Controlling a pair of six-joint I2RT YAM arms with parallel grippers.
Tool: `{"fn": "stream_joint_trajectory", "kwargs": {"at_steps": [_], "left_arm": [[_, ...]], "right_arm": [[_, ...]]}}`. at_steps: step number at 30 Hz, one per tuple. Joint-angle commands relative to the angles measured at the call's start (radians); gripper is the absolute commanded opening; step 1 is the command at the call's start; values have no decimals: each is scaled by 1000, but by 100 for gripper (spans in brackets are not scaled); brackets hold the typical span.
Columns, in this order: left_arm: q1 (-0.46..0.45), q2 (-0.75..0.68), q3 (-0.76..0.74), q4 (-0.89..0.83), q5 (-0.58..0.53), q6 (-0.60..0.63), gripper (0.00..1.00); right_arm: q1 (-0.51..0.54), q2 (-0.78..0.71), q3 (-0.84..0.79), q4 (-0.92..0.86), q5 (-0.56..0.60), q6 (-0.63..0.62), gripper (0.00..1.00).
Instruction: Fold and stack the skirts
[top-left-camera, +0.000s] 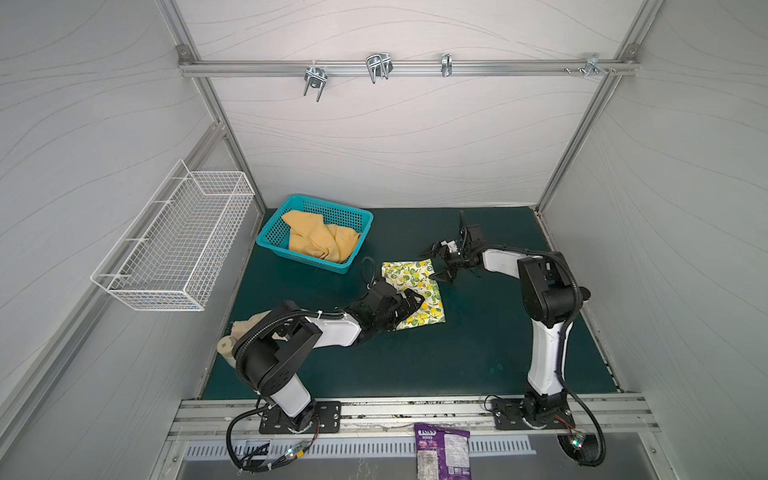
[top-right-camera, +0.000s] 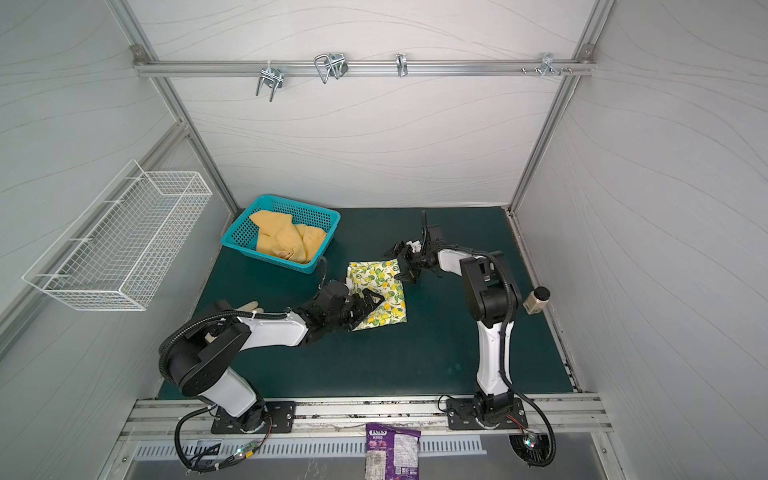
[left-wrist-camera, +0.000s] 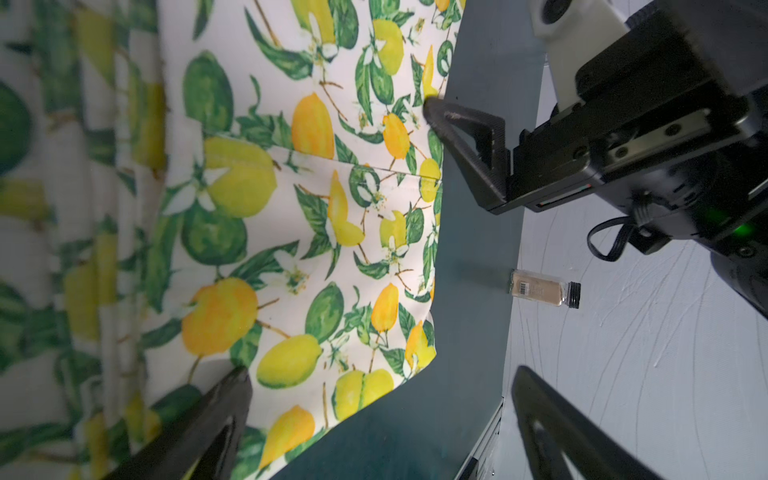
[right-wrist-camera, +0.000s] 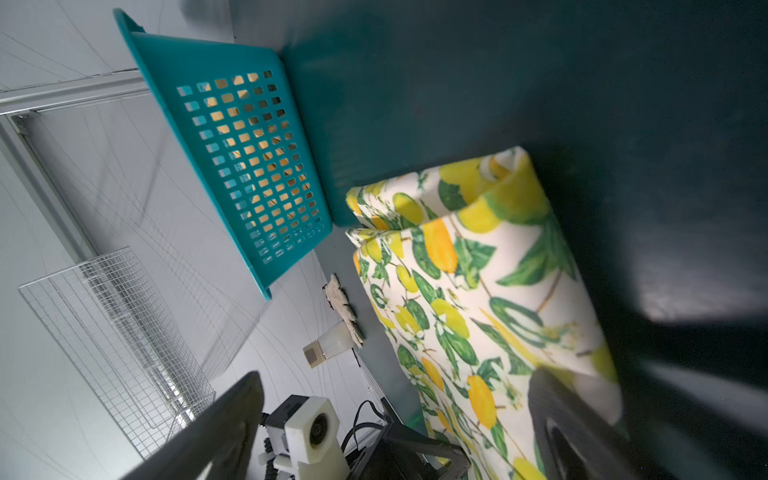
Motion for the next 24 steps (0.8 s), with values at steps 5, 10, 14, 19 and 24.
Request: {"fn": "stream_joint_trajectory", "kwargs": {"at_steps": [5,10,14,19,24], "left_arm": [[26,42,9,-126,-46,30,98],[80,85,53,-215,-32,94,98],[125,126,122,-323,-38,166,98],[164,182,231,-474,-54,247,98],[197,239,334,-569,-71,315,99]], "right_arm": [[5,-87,-198,162,31,60,99],[19,-156,-326,266,62,108,99],[55,-212,-425,343,108,147,99],[116,-283,-552,473,191,222,99],[212,-347,-623,526,290,255,99]]}}
